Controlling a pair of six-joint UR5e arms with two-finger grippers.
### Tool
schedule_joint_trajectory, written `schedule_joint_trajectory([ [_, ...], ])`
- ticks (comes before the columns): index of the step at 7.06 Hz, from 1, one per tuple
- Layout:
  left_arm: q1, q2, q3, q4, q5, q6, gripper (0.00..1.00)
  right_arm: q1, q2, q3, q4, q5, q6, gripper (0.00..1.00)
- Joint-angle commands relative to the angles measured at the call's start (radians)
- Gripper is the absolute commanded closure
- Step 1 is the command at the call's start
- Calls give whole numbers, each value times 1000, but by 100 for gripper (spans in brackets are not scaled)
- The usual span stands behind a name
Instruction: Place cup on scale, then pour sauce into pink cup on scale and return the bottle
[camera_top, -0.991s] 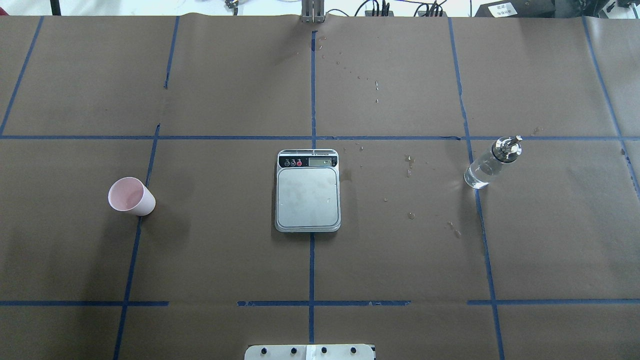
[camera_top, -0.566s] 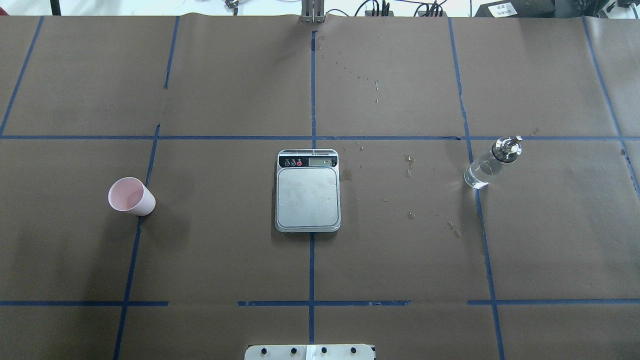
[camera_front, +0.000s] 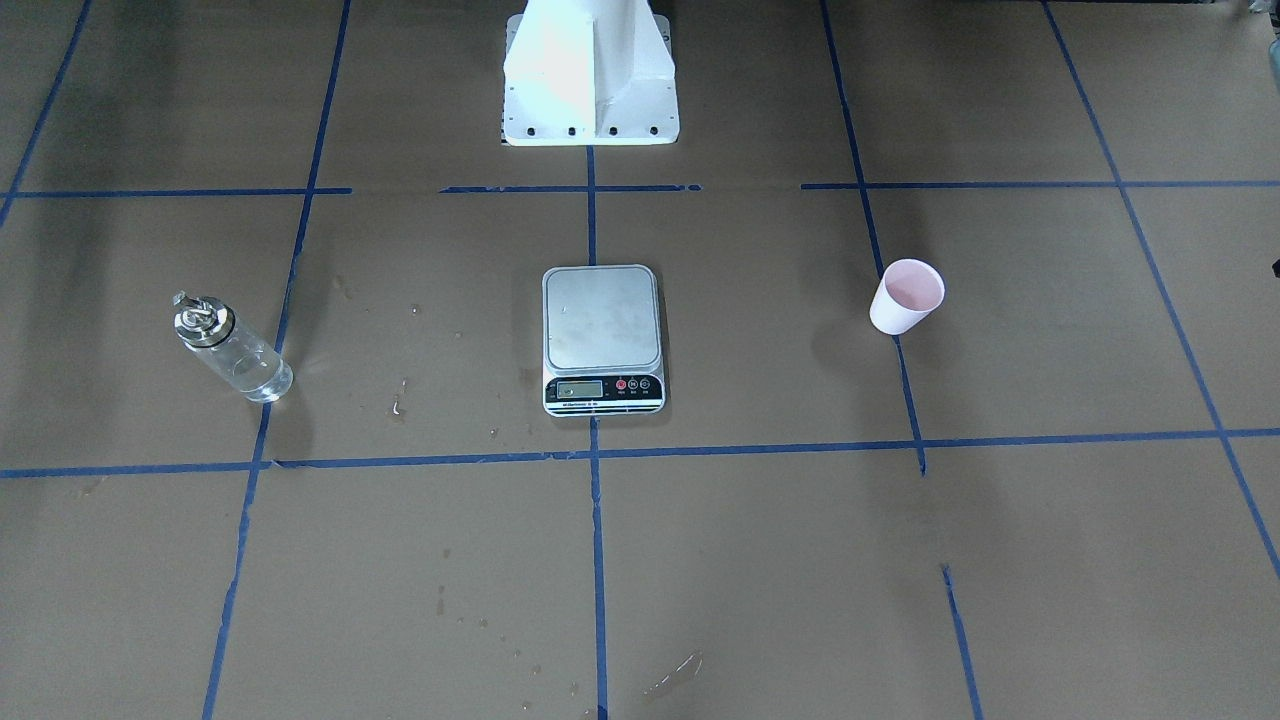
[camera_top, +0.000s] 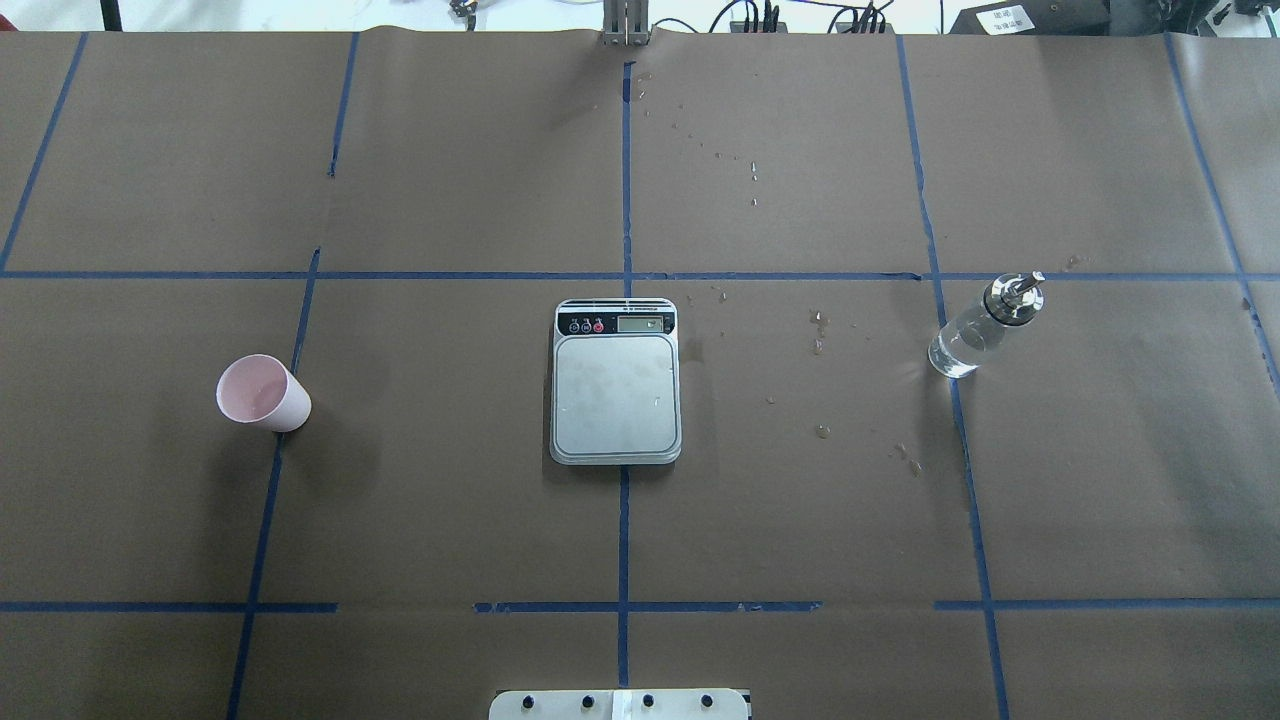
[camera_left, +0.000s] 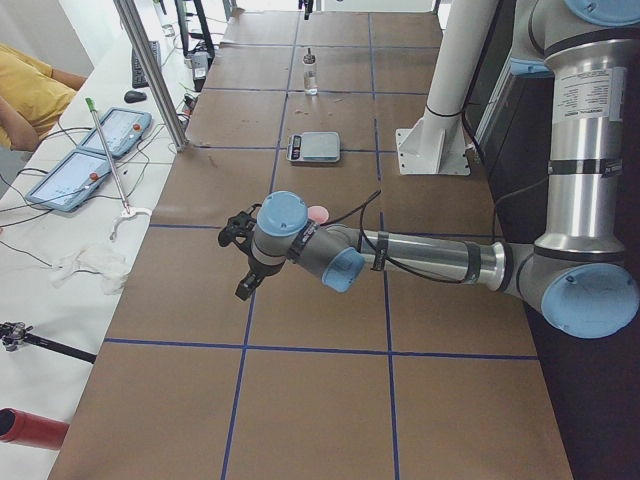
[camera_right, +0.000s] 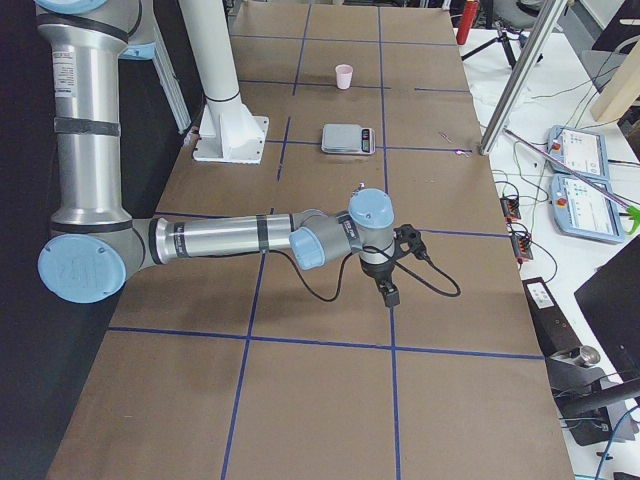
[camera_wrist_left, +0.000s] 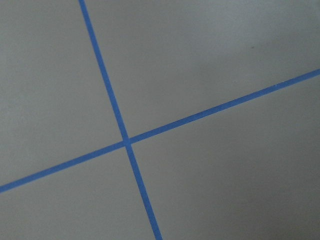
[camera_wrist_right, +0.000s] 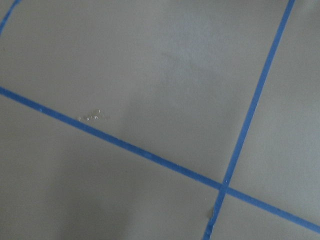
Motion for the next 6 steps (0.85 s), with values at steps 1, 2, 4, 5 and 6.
schedule_joint_trajectory([
  [1,2,-115,11,-70,9,-3,0,-2,34,10,32,7,122,0],
  [2,0,-123,-2,-79,8,-29,0,-2,37,12,32,35,124,0],
  [4,23,-146,-27,-167,19,-318,0,-2,59,27,33,52,132,0],
  [5,64,-137,-42,-303,29,-337,0,-3,62,29,33,53,132,0],
  [6,177,-135,-36,-311,43,-345,0,-3,60,33,33,53,133,0],
])
